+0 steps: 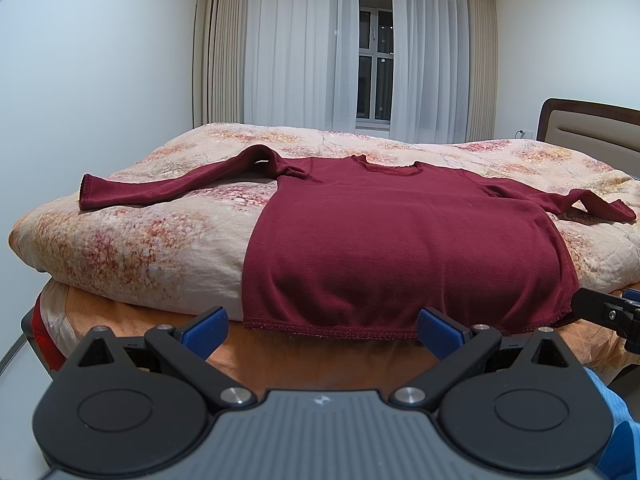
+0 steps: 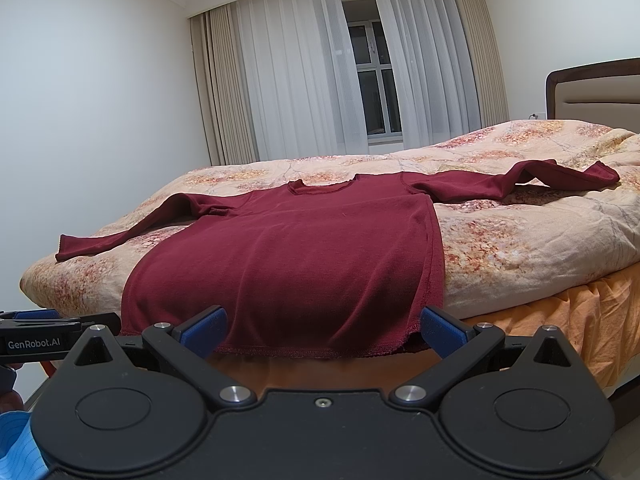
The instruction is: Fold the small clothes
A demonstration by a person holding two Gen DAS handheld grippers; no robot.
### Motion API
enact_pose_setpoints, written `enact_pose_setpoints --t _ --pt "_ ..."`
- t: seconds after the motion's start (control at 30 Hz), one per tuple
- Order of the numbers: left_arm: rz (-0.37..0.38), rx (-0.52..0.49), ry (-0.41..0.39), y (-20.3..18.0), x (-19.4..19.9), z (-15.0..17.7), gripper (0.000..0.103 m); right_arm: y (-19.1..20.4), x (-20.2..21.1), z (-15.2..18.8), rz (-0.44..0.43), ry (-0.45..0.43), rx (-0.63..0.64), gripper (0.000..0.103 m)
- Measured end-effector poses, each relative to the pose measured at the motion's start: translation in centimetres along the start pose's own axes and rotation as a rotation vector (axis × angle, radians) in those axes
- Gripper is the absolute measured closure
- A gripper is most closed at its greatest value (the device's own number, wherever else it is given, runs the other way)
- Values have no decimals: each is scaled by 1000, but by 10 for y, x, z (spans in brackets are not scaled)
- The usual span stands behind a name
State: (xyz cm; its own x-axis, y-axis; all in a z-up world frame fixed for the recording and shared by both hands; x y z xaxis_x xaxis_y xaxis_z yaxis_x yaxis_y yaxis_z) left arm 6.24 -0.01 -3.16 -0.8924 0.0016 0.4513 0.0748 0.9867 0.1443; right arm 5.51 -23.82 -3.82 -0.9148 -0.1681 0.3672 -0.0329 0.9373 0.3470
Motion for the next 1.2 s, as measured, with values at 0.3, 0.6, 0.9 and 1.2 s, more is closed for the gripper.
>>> enact_pose_setpoints --t 0.3,0.6,0.9,1.2 --pt "1 1 2 0 0 0 0 0 0 0 0 0 0 0" --pt "11 -1 34 -3 0 3 0 -1 -3 0 -4 20 -2 0" --pt "37 -6 110 0 -26 -5 0 -4 -26 -12 9 135 -9 0" --pt "17 -18 165 4 -67 -42 0 -9 -57 -41 115 152 14 0"
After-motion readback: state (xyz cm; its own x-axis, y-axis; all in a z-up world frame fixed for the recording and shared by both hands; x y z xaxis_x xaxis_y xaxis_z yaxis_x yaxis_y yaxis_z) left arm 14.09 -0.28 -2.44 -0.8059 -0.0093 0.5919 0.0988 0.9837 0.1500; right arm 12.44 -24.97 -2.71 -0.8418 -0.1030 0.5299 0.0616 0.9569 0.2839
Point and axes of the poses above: each gripper's, at about its wrist camera, not at the fingertips, and x roughly against the way its jaws point, y to its left, z to its underside, the point moved 7 cm from there along -x, roughly the way its jaws point, and after that the axes turned 10 degrees about -x, right-handed, at the moved point
